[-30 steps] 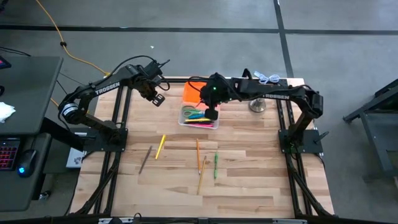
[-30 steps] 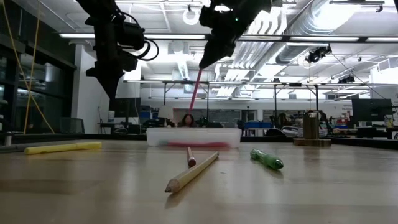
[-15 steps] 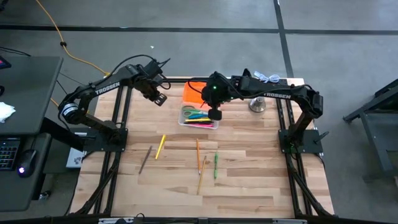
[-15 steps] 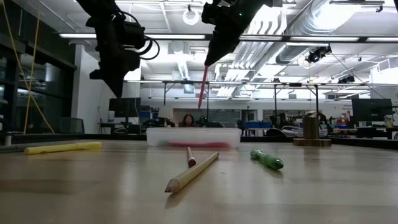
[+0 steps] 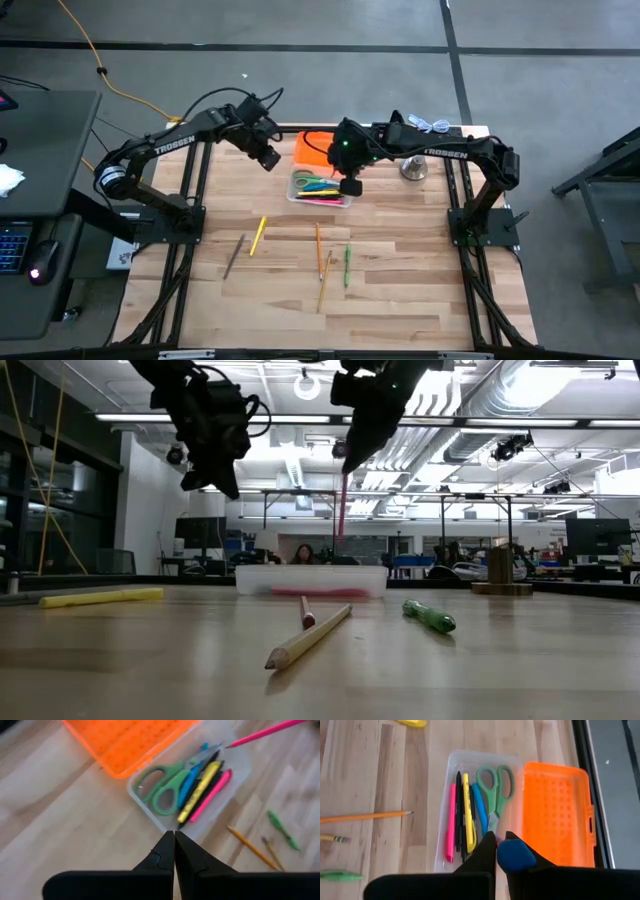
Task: Pick & place school supplies into a supply box
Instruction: Put the pink pencil into the transparent supply box
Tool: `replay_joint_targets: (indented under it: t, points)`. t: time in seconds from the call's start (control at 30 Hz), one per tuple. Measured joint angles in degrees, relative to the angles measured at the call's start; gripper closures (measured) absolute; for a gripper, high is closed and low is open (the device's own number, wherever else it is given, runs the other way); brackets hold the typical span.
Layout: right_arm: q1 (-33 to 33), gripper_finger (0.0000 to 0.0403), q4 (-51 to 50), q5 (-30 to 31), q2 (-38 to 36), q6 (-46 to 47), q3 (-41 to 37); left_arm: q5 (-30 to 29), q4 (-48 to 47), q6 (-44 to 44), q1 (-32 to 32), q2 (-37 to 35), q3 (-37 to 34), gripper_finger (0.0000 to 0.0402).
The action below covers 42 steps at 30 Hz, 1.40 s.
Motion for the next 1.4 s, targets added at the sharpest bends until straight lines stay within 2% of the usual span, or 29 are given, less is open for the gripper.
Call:
replay_joint_targets:
  t: [0.13,0.33,0.5,0.83,1.0,1.4]
  points:
    - [0.02,0.0403,-1.69,-0.04,0.0,-0.07,0.0,-2.33,0.07,0.02,-1.12,0.0,0.0,0.0364]
    - [0.0,0.0403,-1.55,-2.17,0.0,-0.05,0.0,1.53,1.44,-0.63,-1.46,0.0,0.0,0.0364]
    - [0.02,0.0403,0.48,-4.86,0.0,0.07,0.02,0.14,1.83,-0.63,-3.66,0.0,0.0,0.0364]
    - [-1.77,0.0403,11.3,-10.81,0.56,1.46,-0.04,-0.72,-0.71,-0.44,-3.99,0.0,0.0,0.0364]
    - [-2.12,0.0403,15.82,-13.2,3.73,2.9,-0.07,-0.82,-1.61,-0.44,-3.99,0.0,0.0,0.0364]
    - [-2.9,0.0403,23.21,-10.12,9.11,3.75,-0.13,-4.77,-3.91,-0.37,-3.99,0.0,0.02,0.0364]
